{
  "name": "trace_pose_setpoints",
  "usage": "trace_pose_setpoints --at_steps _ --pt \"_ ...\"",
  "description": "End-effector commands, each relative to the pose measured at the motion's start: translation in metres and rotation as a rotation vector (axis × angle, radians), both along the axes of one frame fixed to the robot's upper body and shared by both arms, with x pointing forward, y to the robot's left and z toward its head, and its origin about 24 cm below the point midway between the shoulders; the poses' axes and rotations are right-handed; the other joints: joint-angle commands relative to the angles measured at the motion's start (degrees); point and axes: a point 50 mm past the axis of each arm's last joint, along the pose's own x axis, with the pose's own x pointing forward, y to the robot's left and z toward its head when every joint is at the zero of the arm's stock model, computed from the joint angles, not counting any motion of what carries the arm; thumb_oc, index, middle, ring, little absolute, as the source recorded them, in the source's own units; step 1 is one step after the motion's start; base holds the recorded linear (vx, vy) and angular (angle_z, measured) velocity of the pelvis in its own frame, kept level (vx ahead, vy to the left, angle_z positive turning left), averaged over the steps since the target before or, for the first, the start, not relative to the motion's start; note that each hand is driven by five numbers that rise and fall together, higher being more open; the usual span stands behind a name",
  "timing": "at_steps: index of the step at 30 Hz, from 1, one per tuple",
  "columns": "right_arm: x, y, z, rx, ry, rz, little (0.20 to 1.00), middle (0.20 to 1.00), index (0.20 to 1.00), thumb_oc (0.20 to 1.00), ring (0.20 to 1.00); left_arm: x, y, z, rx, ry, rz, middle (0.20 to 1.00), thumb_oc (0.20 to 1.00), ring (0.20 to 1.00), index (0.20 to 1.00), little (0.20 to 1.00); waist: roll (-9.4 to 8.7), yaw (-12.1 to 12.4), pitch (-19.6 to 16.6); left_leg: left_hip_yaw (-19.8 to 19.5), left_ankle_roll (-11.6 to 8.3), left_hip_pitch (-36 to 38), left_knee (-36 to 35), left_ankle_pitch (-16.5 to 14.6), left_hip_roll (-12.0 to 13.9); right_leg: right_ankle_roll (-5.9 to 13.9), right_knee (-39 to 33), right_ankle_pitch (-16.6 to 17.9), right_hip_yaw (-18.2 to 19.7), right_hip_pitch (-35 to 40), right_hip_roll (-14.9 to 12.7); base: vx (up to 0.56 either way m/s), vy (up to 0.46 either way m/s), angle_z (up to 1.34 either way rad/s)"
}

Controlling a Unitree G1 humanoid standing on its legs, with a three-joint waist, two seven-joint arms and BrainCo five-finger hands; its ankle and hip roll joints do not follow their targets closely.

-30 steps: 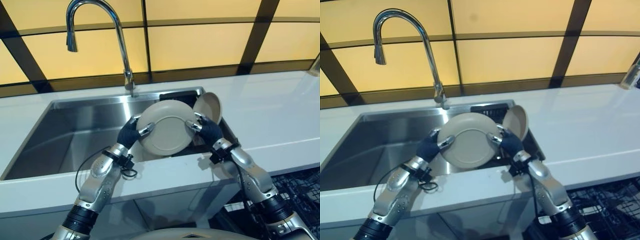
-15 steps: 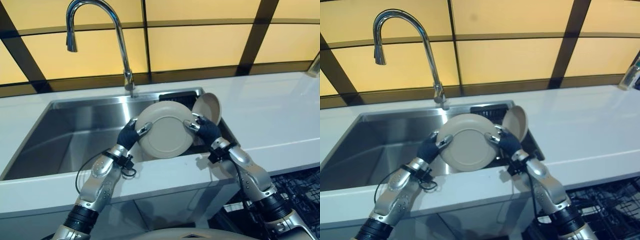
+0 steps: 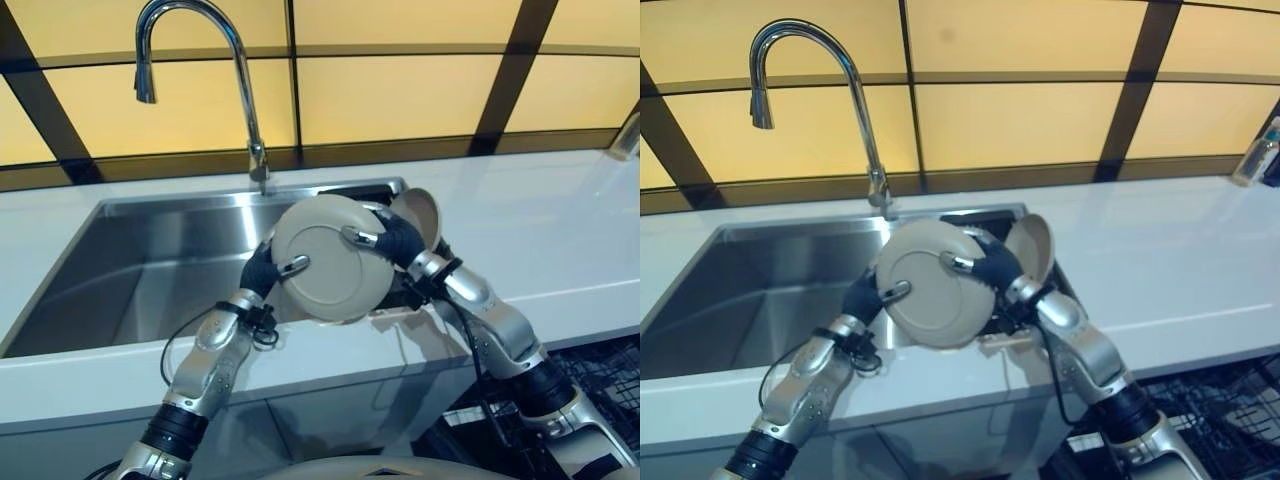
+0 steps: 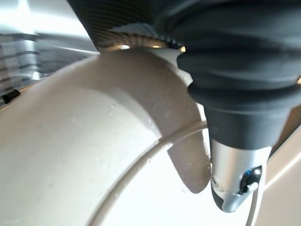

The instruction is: Pick up plates and place into dishwasher.

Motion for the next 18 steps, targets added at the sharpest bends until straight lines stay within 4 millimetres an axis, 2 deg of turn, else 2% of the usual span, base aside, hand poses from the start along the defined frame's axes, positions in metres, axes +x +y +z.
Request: trace_pose_setpoints --at_steps 1,4,7,13,18 --pt "0.01 0.008 0.064 0.063 -0.255 0.013 0.2 0.2 0.2 0.2 0.2 0.022 -0.031 0.031 -0.03 -0.13 -0.099 1.0 1.0 1.0 1.0 1.0 -1.3 0.2 -0.9 -0.2 1.07 2.1 0.4 -7.2 -0.9 2.85 0.2 0.5 0.1 -3.9 -0.7 0.0 0.0 0.0" --pt "0.017 -0.002 0.078 0.057 -0.301 -0.05 0.2 0.2 0.2 0.2 0.2 0.026 -0.031 0.034 -0.034 -0.133 -0.091 1.0 1.0 1.0 1.0 1.0 -1.56 -0.1 -1.0 0.2 1.03 2.2 0.4 -7.2 -0.7 2.7 0.2 0.4 0.2 -4.0 -0.6 0.0 -0.001 -0.03" --pt "0.019 -0.012 0.083 0.066 -0.321 -0.102 0.2 0.2 0.2 0.2 0.2 0.026 -0.03 0.033 -0.035 -0.127 -0.082 1.0 1.0 1.0 1.0 1.0 -1.71 -0.5 -0.9 0.6 1.06 2.3 0.4 -7.3 -0.6 2.64 0.2 0.4 0.5 -4.0 -0.6 0.0 -0.006 -0.05" --pt "0.022 -0.033 0.08 0.05 -0.332 -0.214 0.2 0.2 0.2 0.2 0.2 0.028 -0.025 0.029 -0.024 -0.113 -0.072 1.0 1.0 1.0 1.0 1.0 -1.7 -1.5 -0.9 1.2 1.24 2.5 0.4 -7.4 -0.6 2.59 0.2 0.5 1.3 -4.2 -0.4 0.01 -0.009 -0.04" --pt "0.026 -0.061 0.082 0.021 -0.382 -0.38 0.2 0.2 0.2 0.2 0.2 0.029 -0.021 0.027 -0.021 -0.107 -0.057 1.0 1.0 1.0 1.0 1.0 -1.53 -2.8 -0.7 2.2 1.28 2.7 0.4 -7.6 -0.5 2.58 0.2 0.8 2.0 -4.5 -0.4 0.01 -0.002 -0.06"
